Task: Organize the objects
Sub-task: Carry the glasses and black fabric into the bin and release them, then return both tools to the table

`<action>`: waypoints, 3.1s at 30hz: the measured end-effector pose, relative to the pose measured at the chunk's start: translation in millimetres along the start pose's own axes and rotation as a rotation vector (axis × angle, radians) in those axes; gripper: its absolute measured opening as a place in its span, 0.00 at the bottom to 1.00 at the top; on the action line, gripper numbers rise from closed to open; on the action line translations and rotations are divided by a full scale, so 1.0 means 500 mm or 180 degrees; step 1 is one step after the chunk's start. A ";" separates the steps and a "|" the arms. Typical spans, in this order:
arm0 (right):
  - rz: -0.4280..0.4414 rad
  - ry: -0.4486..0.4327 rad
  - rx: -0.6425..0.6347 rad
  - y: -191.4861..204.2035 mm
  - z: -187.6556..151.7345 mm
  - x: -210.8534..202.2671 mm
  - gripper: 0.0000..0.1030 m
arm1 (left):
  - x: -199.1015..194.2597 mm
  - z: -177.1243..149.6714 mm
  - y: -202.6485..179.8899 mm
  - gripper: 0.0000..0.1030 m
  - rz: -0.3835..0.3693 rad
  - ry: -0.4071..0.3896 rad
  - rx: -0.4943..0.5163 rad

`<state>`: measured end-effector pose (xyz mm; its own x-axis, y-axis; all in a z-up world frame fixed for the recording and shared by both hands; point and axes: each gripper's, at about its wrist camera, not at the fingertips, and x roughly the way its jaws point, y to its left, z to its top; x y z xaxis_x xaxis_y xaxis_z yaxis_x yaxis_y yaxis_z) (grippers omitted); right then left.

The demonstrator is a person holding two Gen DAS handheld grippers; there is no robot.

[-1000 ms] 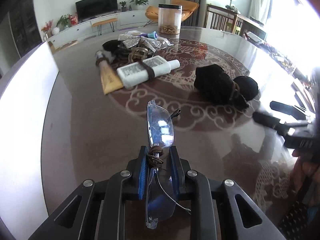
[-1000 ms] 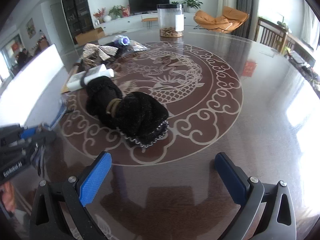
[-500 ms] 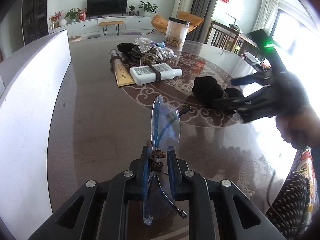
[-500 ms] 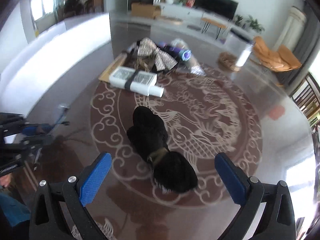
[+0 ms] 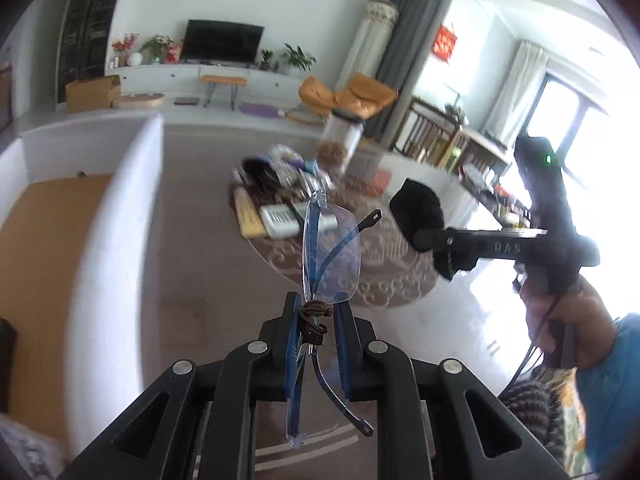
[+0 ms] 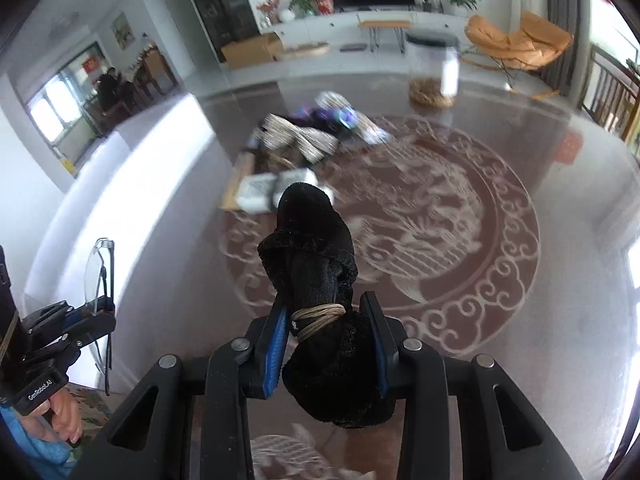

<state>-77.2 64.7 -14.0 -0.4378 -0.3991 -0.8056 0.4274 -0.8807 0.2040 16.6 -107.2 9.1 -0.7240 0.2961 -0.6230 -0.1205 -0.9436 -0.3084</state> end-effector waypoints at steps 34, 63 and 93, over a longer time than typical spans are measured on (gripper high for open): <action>-0.0787 -0.0140 -0.0078 0.057 -0.085 0.133 0.99 | 0.031 0.018 -0.038 0.95 0.0107 0.0537 -0.0317; -0.1150 -0.0204 0.0382 -0.078 -0.145 0.129 0.99 | 0.300 -0.048 0.006 0.97 0.1087 0.0696 0.0311; -0.1087 -0.0141 0.0358 -0.078 -0.144 0.138 1.00 | 0.302 -0.046 0.002 1.00 0.1090 0.0698 0.0310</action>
<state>-67.0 89.8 -117.6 -0.5754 -0.0854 -0.8134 0.1619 -0.9867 -0.0109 -77.2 -60.0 -102.1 -0.5729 -0.0226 -0.8193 0.0308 -0.9995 0.0060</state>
